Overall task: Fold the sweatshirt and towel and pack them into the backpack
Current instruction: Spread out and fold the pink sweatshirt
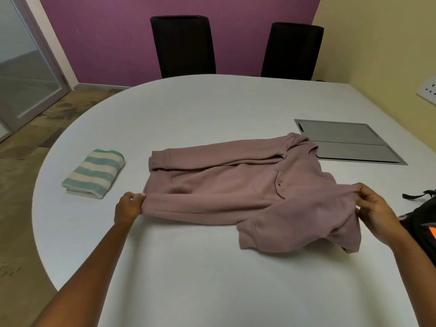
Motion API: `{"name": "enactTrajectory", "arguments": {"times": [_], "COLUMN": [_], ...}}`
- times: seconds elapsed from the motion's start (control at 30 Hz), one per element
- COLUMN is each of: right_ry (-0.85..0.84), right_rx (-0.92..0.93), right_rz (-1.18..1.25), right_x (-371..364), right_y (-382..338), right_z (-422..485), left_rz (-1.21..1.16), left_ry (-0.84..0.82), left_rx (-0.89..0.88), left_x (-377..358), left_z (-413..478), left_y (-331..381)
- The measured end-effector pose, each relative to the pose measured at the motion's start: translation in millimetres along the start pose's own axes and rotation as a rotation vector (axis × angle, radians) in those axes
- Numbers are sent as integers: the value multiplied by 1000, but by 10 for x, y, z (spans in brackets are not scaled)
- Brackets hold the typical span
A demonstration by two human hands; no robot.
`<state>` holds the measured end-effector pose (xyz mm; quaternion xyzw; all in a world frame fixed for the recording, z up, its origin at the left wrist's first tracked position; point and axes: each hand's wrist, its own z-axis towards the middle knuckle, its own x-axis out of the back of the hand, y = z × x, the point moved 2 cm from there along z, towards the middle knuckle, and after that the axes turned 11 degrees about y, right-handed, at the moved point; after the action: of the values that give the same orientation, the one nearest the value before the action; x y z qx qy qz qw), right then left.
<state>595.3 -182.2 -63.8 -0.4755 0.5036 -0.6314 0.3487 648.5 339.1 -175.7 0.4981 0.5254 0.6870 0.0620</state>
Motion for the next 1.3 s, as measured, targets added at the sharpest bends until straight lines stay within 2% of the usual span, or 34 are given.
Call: {"name": "enactTrajectory", "arguments": {"times": [0.17,0.27,0.33,0.4,0.5,0.53,0.57,0.63,0.7,0.73,0.8,0.87,0.93,1.0,1.1,1.2,1.23,1.3], "right_ry": [-176,-297,-361,-260,112,187,188,25,-100,-106,-44,88,237,314,227,99,85,123], "right_rx": [-35,-6,7,-15,-54,-64,-102,-204,-184,-139,-71,-58,-34,-21,-124,-258,-246,-68], "right_rz": [-622,-793,-808,-749,-611,-630,-706,-921,-1082,-1118,-1138,-1126,-1159,-1190,-1263,-1310,-1327,-1321], "right_x": [-187,-395,-502,-537,-476,-471,-478,-536,-613,-631,-575,-393,-140,58,98,-17,-85,-275], "right_y": [398,680,737,737,769,794,842,1013,1119,1124,1031,886,776,773,931,1009,973,827], "right_z": [-14,-129,-231,-251,-178,-151,-126,-119,-178,-207,-236,-224,-235,-279,-345,-352,-333,-277], "left_rz": [169,245,278,252,138,105,85,83,90,99,127,139,140,159,272,345,323,290], "left_ry": [-53,-45,-58,-57,-21,-1,19,59,96,111,140,155,146,97,-44,-152,-157,-132], "left_rx": [81,131,131,112,29,-8,-46,-120,-168,-182,-198,-199,-152,-66,71,117,122,115], "left_x": [-106,-170,-197,-205,-166,-146,-120,-76,-35,-11,49,115,158,170,115,70,67,68], "left_z": [-37,-131,-166,-166,-175,-187,-202,-214,-177,-142,-52,26,90,133,131,49,18,-22], "left_y": [-265,-271,-267,-268,-225,-196,-163,-93,-19,26,125,204,196,81,-196,-387,-413,-420]}}
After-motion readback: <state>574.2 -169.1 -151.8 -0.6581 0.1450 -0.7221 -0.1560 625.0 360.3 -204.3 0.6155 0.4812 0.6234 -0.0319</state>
